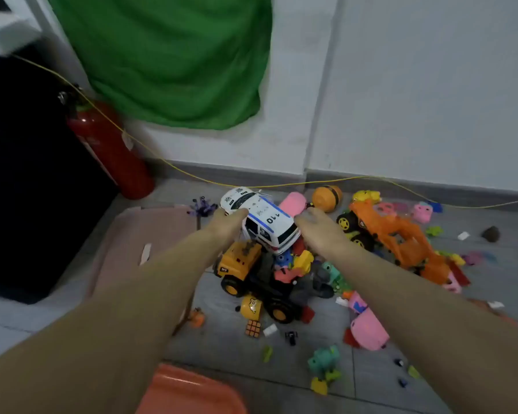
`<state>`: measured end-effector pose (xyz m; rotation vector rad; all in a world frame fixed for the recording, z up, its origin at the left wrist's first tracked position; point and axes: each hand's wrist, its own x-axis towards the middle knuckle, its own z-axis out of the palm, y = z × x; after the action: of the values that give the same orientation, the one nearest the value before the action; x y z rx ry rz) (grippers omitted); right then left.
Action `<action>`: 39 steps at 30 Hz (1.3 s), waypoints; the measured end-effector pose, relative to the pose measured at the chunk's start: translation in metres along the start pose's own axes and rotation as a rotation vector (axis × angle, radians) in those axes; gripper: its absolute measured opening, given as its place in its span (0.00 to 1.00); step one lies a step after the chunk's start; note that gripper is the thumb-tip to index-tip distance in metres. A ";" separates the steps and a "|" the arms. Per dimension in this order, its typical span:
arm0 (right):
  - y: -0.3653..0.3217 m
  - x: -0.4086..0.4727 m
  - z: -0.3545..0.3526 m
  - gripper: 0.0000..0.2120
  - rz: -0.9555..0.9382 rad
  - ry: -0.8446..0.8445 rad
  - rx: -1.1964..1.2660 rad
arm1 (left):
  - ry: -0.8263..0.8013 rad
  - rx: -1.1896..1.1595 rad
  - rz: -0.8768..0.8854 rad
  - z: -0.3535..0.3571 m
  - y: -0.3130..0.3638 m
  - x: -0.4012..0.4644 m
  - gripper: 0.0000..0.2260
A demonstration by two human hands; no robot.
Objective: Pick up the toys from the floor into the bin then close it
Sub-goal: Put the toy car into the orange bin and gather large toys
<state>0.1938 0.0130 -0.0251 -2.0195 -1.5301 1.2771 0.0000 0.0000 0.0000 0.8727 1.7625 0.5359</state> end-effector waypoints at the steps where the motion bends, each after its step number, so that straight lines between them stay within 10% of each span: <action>1: 0.009 0.016 0.011 0.26 0.004 0.004 0.032 | 0.004 -0.018 0.000 0.009 -0.006 0.015 0.29; 4: 0.032 0.067 0.033 0.18 0.052 0.003 0.143 | 0.024 -0.097 -0.007 0.022 -0.018 0.070 0.33; 12: 0.033 0.108 0.067 0.40 0.291 -0.144 0.462 | -0.028 -0.147 -0.084 0.037 -0.027 0.125 0.34; 16: 0.042 0.114 0.072 0.29 0.219 -0.071 0.635 | -0.043 -0.188 -0.046 0.041 -0.027 0.130 0.30; 34: -0.027 -0.046 0.053 0.37 -0.786 0.377 -0.079 | -0.301 -0.673 -0.009 -0.038 0.004 -0.019 0.34; 39: -0.051 -0.115 0.061 0.31 -1.111 0.373 -0.243 | -0.148 -0.740 0.036 -0.081 -0.012 -0.079 0.29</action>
<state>0.1104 -0.0850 0.0287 -1.0206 -2.1350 0.2666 -0.0648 -0.0641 0.0680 0.4030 1.2615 1.0305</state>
